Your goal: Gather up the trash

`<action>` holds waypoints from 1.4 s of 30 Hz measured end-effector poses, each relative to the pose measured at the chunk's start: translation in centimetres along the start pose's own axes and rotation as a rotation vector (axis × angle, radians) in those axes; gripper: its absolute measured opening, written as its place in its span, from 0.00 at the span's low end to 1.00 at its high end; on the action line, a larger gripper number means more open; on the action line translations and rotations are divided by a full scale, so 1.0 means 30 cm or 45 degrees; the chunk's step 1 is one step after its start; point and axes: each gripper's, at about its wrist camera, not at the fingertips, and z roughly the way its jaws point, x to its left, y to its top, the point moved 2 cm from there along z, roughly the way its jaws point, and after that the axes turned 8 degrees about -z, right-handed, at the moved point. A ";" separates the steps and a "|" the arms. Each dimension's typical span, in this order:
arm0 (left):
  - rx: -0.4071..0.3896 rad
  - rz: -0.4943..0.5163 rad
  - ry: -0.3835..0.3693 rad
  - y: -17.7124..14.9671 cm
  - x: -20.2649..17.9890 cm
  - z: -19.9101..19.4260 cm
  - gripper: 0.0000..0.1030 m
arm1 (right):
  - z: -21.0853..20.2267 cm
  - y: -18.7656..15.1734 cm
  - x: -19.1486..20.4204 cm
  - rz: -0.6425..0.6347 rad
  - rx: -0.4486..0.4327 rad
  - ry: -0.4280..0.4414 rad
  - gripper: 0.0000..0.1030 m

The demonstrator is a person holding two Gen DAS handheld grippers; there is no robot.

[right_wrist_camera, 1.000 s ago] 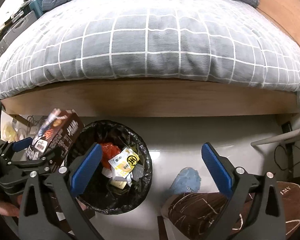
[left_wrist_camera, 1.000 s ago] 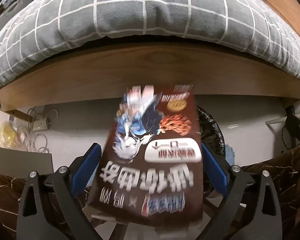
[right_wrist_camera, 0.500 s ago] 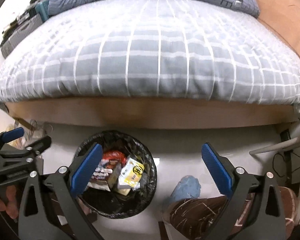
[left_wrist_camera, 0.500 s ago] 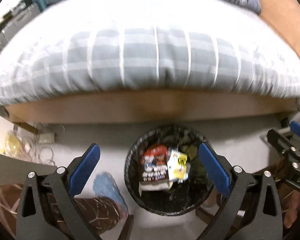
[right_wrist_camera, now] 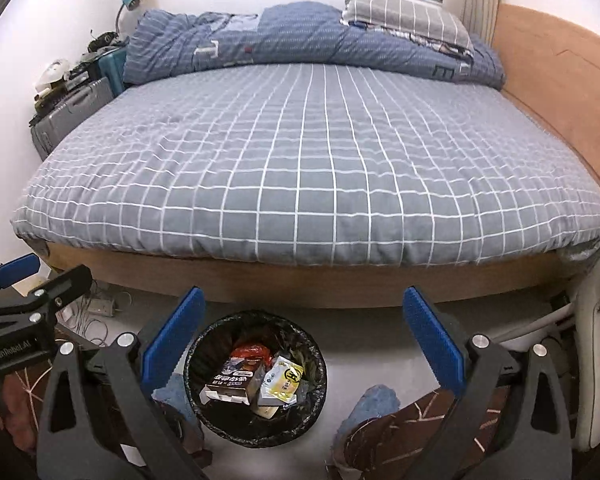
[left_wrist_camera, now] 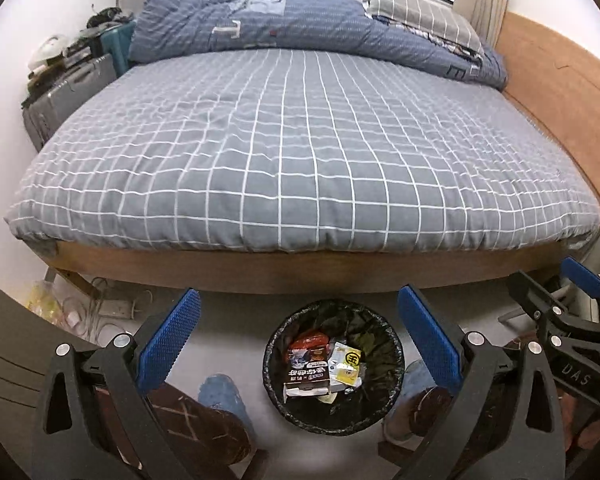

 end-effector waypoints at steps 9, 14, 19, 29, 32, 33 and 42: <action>-0.003 0.005 -0.012 -0.020 0.011 -0.038 0.94 | -0.068 0.002 -0.007 0.006 -0.030 -0.035 0.93; -0.006 0.014 -0.006 -0.020 0.013 -0.040 0.94 | -0.073 0.001 -0.003 -0.005 -0.032 -0.041 0.93; -0.005 0.015 -0.007 -0.021 0.008 -0.040 0.94 | -0.073 -0.004 0.003 -0.021 -0.034 -0.043 0.93; -0.001 0.015 -0.008 -0.027 0.009 -0.039 0.94 | -0.070 -0.009 0.015 -0.026 -0.030 -0.048 0.93; 0.003 0.016 -0.006 -0.031 0.007 -0.041 0.94 | -0.068 -0.010 0.016 -0.029 -0.028 -0.047 0.93; 0.003 0.017 -0.005 -0.035 0.008 -0.041 0.94 | -0.067 -0.010 0.016 -0.029 -0.028 -0.049 0.93; -0.008 0.044 0.007 -0.037 -0.006 -0.053 0.94 | -0.059 -0.012 0.006 -0.024 -0.021 -0.047 0.93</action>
